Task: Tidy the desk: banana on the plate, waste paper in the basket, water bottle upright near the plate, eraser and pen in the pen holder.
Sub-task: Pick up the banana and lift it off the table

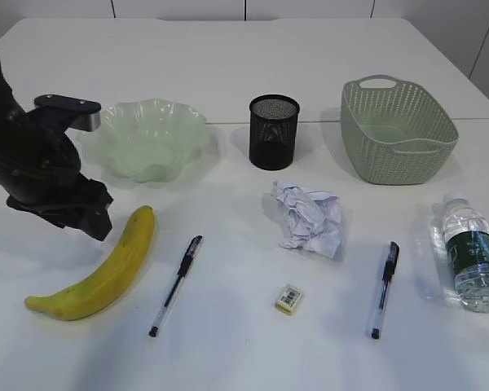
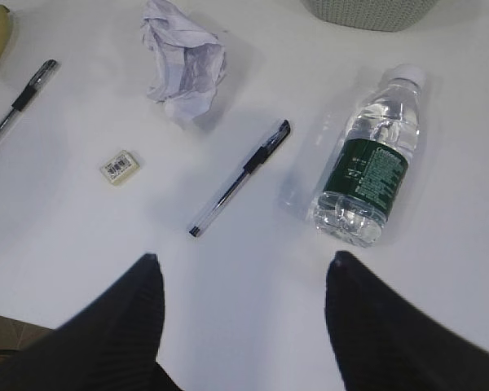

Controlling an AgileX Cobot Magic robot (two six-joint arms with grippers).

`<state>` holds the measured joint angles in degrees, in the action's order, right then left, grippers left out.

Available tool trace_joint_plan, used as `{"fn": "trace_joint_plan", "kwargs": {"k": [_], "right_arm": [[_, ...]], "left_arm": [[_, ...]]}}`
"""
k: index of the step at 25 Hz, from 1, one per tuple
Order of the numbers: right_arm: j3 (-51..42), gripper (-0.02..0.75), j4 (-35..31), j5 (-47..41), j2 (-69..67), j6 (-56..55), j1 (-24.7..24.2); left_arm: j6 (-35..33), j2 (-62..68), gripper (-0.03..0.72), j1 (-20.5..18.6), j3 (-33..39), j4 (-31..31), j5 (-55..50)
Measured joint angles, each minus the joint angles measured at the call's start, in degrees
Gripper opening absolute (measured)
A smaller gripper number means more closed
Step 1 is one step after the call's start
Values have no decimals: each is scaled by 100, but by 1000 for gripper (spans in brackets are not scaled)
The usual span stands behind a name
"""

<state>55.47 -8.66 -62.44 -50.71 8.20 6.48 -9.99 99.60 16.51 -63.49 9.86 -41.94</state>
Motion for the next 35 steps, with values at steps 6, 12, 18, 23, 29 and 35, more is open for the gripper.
{"fn": "trace_joint_plan", "kwargs": {"k": [6, 12, 18, 23, 29, 35], "right_arm": [[0, 464, -41, -4, 0, 9, 0], [0, 464, -41, -101, 0, 23, 0], [0, 464, -41, -111, 0, 23, 0], [0, 464, -41, -111, 0, 23, 0], [0, 464, -41, -123, 0, 23, 0], [0, 463, -41, -123, 0, 23, 0]], "left_arm": [[0, 358, 468, 499, -24, -34, 267], [127, 779, 468, 625, -24, -34, 400], [153, 993, 468, 625, -28, -116, 529], [163, 1029, 465, 625, -37, -116, 611], [176, 1309, 449, 625, -37, -119, 586], [187, 1315, 307, 625, -37, -93, 435]]}}
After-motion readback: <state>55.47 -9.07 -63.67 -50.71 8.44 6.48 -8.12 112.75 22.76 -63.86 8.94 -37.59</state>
